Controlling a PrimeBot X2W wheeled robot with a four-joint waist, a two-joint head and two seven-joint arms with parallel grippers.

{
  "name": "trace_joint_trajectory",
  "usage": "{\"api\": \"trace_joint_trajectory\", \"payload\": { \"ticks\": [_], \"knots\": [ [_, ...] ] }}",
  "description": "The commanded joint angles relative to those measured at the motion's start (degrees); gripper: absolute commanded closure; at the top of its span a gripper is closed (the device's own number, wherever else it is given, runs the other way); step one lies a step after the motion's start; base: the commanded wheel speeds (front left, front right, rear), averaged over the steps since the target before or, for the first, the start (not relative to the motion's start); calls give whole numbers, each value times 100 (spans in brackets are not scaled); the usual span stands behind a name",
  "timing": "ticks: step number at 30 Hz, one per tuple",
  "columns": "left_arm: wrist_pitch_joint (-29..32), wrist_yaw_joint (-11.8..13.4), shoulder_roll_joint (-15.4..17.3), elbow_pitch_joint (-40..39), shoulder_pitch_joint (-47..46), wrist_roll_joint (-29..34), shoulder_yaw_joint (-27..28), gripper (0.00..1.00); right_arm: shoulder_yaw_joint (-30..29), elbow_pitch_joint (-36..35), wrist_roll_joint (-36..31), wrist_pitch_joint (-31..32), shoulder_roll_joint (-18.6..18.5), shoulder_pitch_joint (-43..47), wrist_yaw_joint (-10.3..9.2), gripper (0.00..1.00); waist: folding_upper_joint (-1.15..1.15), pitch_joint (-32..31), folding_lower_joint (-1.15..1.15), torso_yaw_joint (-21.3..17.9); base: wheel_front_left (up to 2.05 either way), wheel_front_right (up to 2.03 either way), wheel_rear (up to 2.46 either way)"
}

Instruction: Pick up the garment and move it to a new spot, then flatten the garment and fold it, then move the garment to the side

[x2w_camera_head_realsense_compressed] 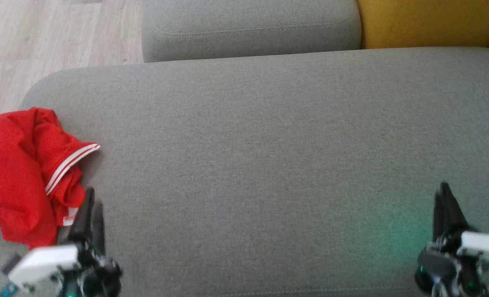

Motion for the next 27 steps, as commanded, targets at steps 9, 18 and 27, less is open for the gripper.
{"api": "trace_joint_trajectory", "payload": {
  "ticks": [9,18,27],
  "knots": [
    [-106,-6,25,-169,-120,53,-92,0,115,-175,-64,-123,-18,-90,0,0,0,1,0,1,0,0,0],
    [-270,-9,91,-279,-195,287,-214,0,244,-236,-375,-275,-88,-159,-1,0,0,2,0,2,0,0,0],
    [-425,-13,111,-438,-292,1007,-222,0,268,-370,-1123,-429,-152,-238,-1,0,0,5,0,17,0,0,0]
  ]
}}
